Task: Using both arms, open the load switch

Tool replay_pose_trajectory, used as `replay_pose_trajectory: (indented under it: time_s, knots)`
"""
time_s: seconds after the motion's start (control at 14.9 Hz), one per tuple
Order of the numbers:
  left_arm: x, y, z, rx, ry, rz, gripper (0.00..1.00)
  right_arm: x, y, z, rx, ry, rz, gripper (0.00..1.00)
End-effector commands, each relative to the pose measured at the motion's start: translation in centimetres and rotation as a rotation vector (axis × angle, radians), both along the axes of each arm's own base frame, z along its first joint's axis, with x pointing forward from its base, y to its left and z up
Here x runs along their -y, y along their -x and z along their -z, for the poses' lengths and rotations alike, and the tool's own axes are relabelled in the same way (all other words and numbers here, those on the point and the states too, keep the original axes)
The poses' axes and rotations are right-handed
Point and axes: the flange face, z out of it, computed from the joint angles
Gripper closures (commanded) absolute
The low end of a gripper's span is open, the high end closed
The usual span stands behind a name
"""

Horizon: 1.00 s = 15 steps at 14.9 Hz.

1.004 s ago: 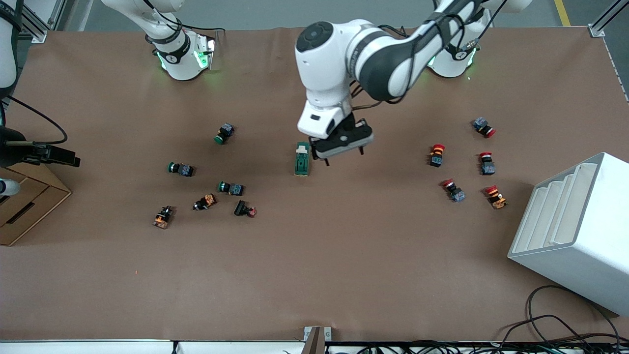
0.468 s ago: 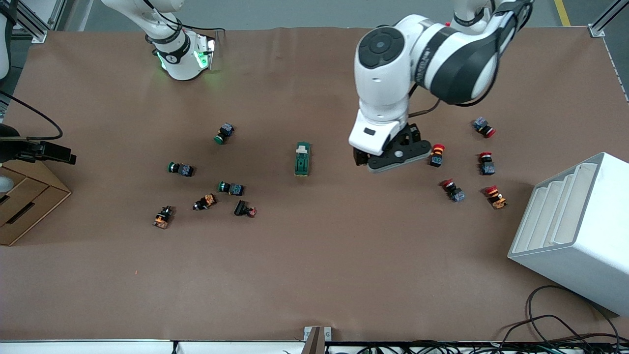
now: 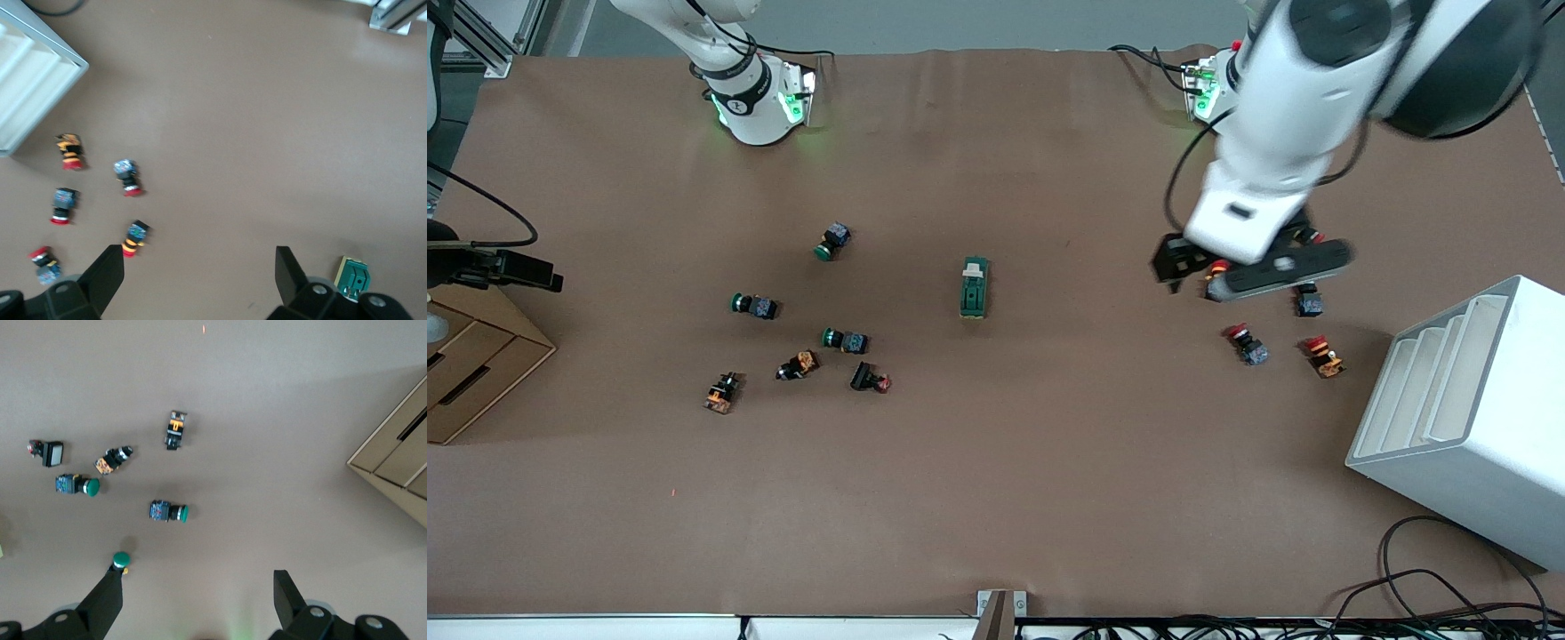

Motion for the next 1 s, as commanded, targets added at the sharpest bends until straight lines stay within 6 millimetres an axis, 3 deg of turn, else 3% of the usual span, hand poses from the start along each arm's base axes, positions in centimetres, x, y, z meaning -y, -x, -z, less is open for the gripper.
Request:
replay_pose_trajectory:
  time_s: [0.0, 0.33, 0.74, 0.94]
  knots:
    - [-6.2, 1.3, -2.3, -0.006, -0.006, 0.049, 0.0, -0.1, 1.3, -1.6, -0.01, 0.012, 0.004, 0.0]
    - [-16.5, 2.9, -4.9, -0.02, -0.045, 0.165, 0.0, -0.3, 3.6, -2.3, -0.015, 0.01, 0.004, 0.0]
    - [-21.5, 4.1, -5.2, -0.07, -0.039, 0.236, 0.0, -0.7, 4.1, -3.6, 0.008, 0.015, -0.005, 0.0]
    - [-21.9, 5.7, -5.3, -0.075, -0.043, 0.246, 0.0, -1.6, 4.2, -3.9, 0.009, 0.022, -0.018, 0.0]
